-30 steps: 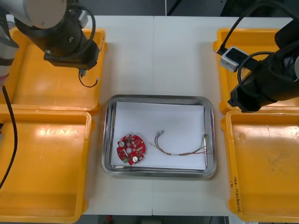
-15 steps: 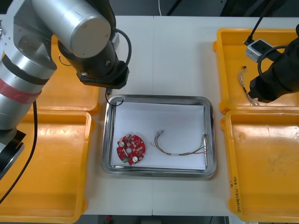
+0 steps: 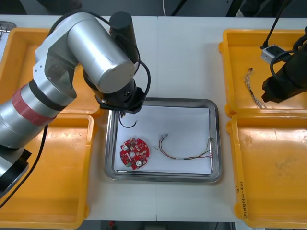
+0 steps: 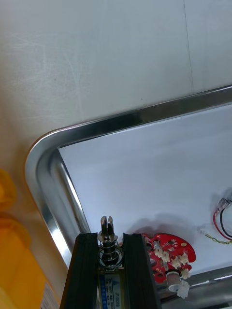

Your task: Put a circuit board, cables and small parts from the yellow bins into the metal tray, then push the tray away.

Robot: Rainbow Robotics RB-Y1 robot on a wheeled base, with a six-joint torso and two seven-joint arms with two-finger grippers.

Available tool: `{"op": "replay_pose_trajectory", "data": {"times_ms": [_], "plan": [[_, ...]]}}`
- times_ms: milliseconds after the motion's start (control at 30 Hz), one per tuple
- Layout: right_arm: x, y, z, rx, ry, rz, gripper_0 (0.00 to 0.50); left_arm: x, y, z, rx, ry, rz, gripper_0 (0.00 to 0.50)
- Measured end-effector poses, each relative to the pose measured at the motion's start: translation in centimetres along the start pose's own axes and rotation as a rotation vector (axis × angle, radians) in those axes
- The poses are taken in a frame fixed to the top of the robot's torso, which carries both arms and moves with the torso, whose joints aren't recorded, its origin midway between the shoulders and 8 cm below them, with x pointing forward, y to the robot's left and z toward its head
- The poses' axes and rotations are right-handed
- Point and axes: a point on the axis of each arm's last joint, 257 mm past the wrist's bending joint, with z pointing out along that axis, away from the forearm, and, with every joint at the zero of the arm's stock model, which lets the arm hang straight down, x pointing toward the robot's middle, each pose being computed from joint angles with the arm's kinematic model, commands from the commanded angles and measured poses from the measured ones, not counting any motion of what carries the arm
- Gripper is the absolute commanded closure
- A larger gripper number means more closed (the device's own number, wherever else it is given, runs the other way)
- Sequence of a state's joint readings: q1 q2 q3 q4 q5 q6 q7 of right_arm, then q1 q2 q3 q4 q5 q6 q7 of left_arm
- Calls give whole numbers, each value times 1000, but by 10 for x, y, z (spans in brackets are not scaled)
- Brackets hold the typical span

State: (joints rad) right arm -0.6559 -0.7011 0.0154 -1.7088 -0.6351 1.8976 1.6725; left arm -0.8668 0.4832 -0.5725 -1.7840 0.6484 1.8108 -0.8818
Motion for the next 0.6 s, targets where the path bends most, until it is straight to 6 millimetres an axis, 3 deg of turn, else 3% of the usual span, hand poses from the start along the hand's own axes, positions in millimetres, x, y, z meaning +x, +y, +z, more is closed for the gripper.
{"op": "replay_pose_trajectory", "data": {"times_ms": [333, 600], "plan": [[-49, -15, 6, 5, -77, 61, 0, 3, -1, 30, -22, -7, 11, 500], [-62, -17, 24, -7, -112, 37, 0, 5, 1, 48, -39, -20, 18, 500]]}}
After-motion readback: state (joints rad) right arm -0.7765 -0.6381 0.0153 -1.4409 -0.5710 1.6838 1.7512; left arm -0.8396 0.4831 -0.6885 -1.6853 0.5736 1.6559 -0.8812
